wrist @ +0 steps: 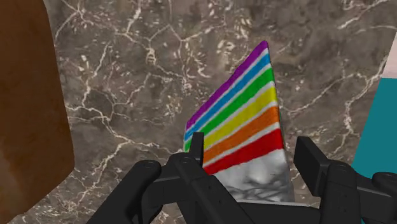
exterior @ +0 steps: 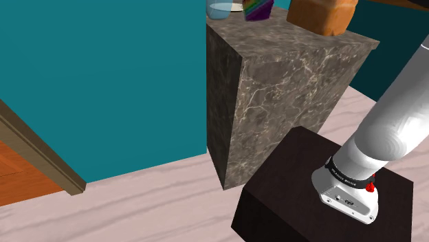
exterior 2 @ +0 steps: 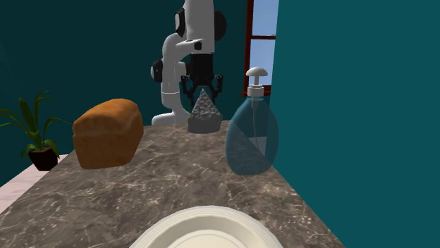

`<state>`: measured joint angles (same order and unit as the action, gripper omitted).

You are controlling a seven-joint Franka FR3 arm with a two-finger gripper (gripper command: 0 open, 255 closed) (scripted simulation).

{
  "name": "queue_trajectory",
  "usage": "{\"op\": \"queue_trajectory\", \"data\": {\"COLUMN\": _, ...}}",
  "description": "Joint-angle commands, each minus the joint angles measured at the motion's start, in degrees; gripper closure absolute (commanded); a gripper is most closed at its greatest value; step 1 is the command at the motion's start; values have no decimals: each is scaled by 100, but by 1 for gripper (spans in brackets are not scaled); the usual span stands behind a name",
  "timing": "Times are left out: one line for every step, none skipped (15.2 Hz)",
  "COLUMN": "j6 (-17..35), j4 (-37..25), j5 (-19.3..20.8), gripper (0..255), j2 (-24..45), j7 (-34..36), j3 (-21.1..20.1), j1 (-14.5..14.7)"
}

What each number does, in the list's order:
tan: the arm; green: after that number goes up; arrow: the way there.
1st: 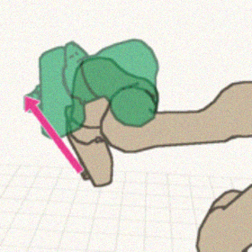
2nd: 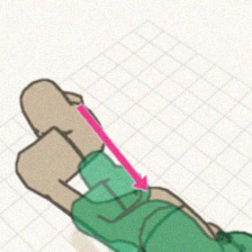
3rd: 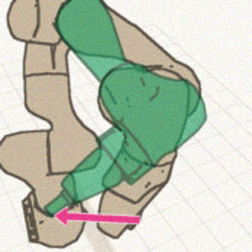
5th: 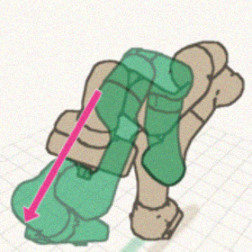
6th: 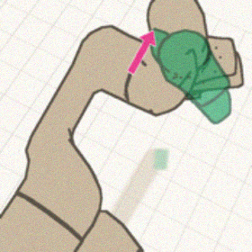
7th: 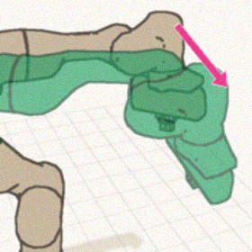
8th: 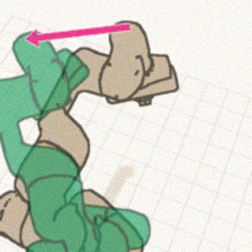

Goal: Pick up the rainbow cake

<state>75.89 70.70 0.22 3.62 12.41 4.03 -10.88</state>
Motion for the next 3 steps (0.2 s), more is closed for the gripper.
{"op": "queue_trajectory", "data": {"j6": -212, "j4": -350, "j5": -11, "gripper": 255, "j2": 134, "j7": -14, "j3": 7, "j1": -10}}
{"op": "queue_trajectory", "data": {"j6": -228, "j4": -377, "j5": -12, "gripper": 255, "j2": 145, "j7": -15, "j3": 8, "j1": -11}}
{"op": "queue_trajectory", "data": {"j6": -228, "j4": -376, "j5": -12, "gripper": 255, "j2": 144, "j7": -15, "j3": 8, "j1": -11}}
